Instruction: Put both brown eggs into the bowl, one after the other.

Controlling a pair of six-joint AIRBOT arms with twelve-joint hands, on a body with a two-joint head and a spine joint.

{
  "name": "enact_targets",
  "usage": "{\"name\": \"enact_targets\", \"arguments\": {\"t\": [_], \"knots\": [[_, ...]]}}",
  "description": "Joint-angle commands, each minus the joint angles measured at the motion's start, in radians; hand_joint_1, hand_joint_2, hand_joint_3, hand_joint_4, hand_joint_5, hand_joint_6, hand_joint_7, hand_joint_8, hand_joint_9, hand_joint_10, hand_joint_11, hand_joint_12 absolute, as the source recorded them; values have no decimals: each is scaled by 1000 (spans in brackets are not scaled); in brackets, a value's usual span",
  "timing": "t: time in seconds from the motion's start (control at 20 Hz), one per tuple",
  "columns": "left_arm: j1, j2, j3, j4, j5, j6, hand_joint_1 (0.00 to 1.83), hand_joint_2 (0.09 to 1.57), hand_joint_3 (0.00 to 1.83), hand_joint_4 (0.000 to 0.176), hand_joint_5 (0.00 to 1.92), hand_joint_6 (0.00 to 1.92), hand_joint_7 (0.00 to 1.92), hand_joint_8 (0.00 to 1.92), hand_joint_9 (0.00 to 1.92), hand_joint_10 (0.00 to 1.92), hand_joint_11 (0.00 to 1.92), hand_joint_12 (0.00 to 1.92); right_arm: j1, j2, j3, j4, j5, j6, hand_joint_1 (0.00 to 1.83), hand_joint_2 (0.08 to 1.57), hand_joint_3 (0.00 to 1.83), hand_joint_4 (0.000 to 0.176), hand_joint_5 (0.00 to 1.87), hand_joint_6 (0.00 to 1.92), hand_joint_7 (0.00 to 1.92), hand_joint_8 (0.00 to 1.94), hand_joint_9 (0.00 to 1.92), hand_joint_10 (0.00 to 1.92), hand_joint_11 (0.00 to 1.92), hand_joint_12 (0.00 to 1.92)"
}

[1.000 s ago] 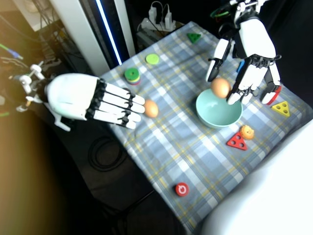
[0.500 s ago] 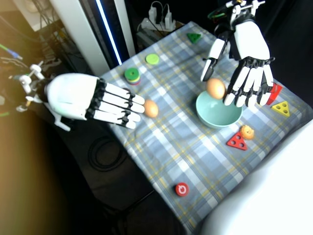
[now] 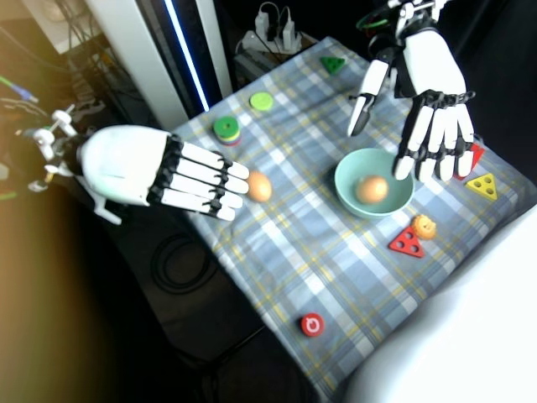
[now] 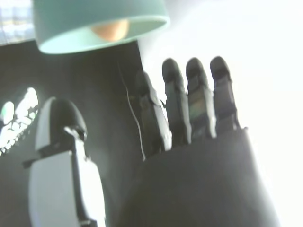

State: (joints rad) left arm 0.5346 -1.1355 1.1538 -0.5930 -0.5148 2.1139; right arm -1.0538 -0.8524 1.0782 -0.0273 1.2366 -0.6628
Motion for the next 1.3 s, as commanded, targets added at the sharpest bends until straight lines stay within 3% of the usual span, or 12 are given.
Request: {"name": "enact_targets", "arguments": {"t": [0.0,0.2,0.3,0.4,0.45,0.5,0.55,0.7,0.75,0.8,1.1,1.25], "knots": [[10,16,-16,34,-148,-28,637,972,5,104,530,0,428,0,260,2,0,211,10,1,4,24,121,6,739,1267,0,0,560,0,527,0,549,1,384,560],[119,106,-142,123,-354,-217,529,951,5,128,507,0,427,0,301,0,0,430,34,-5,10,9,111,6,776,1199,0,0,502,0,488,0,496,0,320,538],[200,180,-233,172,-492,-305,716,840,0,145,406,0,393,0,280,0,0,432,83,-17,24,-33,58,6,815,1113,0,0,469,0,466,0,472,0,271,504],[245,221,-278,191,-567,-334,619,864,2,117,402,3,355,0,250,3,0,379,117,-34,42,-66,6,17,848,1065,0,1,467,0,474,0,485,2,362,424],[259,236,-293,202,-590,-343,596,871,4,86,414,6,331,0,246,2,0,385,135,-45,55,-88,-22,37,817,1067,0,20,448,0,466,0,489,3,384,428],[269,248,-306,212,-609,-347,695,849,0,54,438,7,323,0,247,1,0,438,155,-58,75,-121,-58,68,891,1042,0,7,458,4,473,3,508,8,391,437],[273,253,-313,216,-619,-347,745,828,0,67,450,5,338,3,249,1,0,465,172,-65,88,-146,-85,82,852,1035,0,0,485,12,472,2,511,7,398,444],[281,260,-323,220,-645,-347,792,798,0,104,453,3,357,8,253,2,0,474,226,-77,105,-221,-173,92,882,1039,0,33,450,0,466,5,492,4,319,529],[282,261,-323,220,-650,-347,820,801,0,118,455,2,384,8,275,6,0,496,246,-80,109,-250,-203,96,889,1028,0,100,408,0,498,0,597,2,356,803],[283,261,-323,214,-654,-347,828,802,0,121,469,3,405,7,290,7,0,539,262,-87,116,-275,-229,101,909,1021,0,133,366,0,508,0,615,2,350,881],[290,266,-321,195,-661,-347,791,848,3,132,443,0,419,3,289,2,0,556,313,-122,145,-340,-307,113,959,1027,1,114,418,0,521,0,664,3,461,815],[290,266,-320,194,-662,-347,782,855,0,137,438,1,414,3,291,3,0,526,317,-134,151,-353,-325,113,949,1097,1,78,461,2,695,6,873,37,593,1021]]}}
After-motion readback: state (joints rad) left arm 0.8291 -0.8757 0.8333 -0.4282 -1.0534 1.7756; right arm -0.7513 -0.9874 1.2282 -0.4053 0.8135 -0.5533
